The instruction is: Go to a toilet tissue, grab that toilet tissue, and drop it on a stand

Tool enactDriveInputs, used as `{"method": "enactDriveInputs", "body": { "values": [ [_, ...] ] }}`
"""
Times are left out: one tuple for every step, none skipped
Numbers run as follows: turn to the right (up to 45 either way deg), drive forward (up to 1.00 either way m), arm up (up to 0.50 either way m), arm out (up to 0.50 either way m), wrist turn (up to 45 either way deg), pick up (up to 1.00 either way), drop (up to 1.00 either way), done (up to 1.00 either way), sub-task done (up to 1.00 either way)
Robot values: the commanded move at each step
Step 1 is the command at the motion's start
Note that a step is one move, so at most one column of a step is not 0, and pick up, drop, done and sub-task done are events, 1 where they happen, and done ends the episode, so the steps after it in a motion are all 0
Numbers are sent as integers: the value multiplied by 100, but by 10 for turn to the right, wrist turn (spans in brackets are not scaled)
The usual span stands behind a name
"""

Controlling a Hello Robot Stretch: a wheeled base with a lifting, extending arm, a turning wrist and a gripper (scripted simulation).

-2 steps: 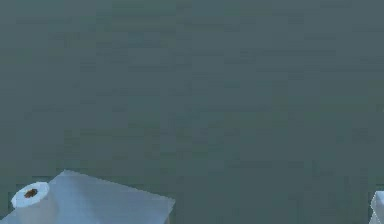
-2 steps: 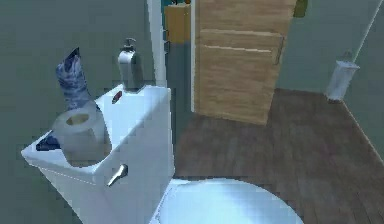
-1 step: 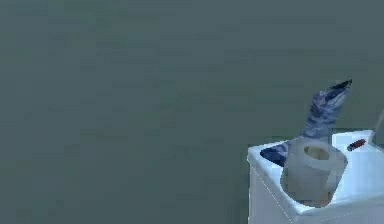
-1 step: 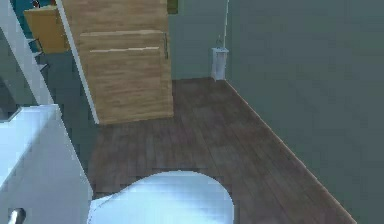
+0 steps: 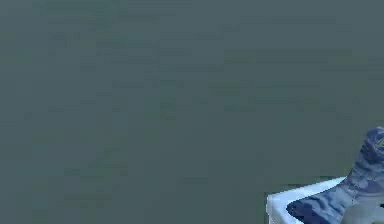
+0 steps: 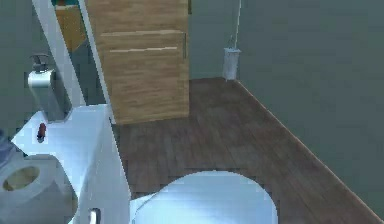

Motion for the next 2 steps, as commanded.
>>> {"method": "enactDriveInputs", "body": {
  "values": [
    [-450,0,0,0,0,0,0,0,0],
    [-450,0,0,0,0,0,0,0,0]
  ]
}}
